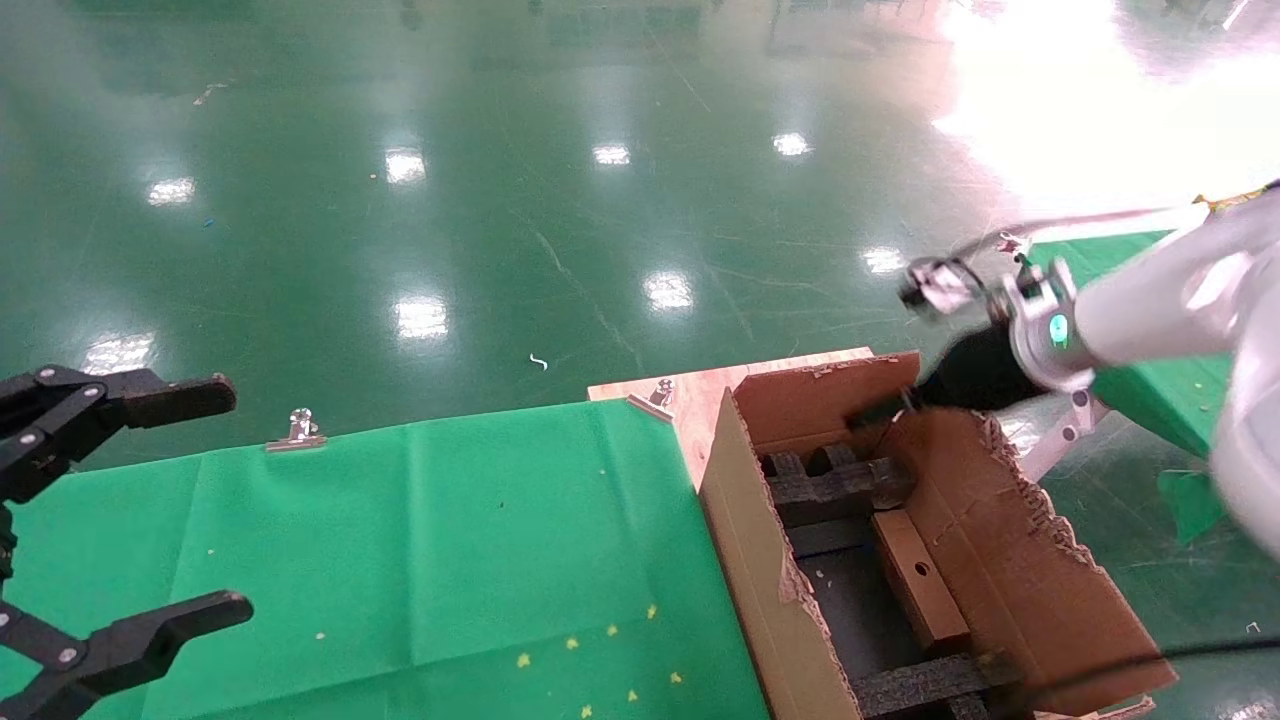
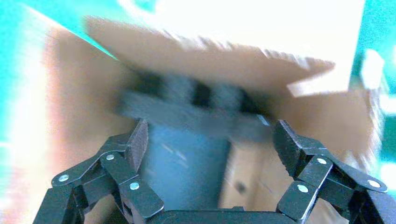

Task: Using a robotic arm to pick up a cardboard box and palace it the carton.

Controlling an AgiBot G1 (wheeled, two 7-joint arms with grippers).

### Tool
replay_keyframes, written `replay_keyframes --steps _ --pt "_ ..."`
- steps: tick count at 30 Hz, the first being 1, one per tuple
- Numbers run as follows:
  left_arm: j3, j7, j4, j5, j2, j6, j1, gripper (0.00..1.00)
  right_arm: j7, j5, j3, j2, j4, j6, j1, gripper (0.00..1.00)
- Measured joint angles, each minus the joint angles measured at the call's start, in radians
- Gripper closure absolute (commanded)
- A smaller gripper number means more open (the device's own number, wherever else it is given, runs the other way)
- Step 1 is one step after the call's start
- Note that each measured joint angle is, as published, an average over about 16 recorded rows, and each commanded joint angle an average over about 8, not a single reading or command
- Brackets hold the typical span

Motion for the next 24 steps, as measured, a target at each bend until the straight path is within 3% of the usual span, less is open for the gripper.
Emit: replay_keyframes --steps 11,17,24 --pt "0.000 0.000 0.000 0.000 0.000 0.000 0.000 0.00 -0.133 0.087 0.076 0.015 -0.022 -0.250 0.122 0.00" --pt "0.000 0.000 0.000 0.000 0.000 0.000 0.000 0.00 -0.147 0.099 0.091 0.020 -0.018 -0.286 0.129 0.00" --pt "0.000 0.000 0.000 0.000 0.000 0.000 0.000 0.00 -0.145 0.115 0.137 0.043 0.065 -0.276 0.079 0.00"
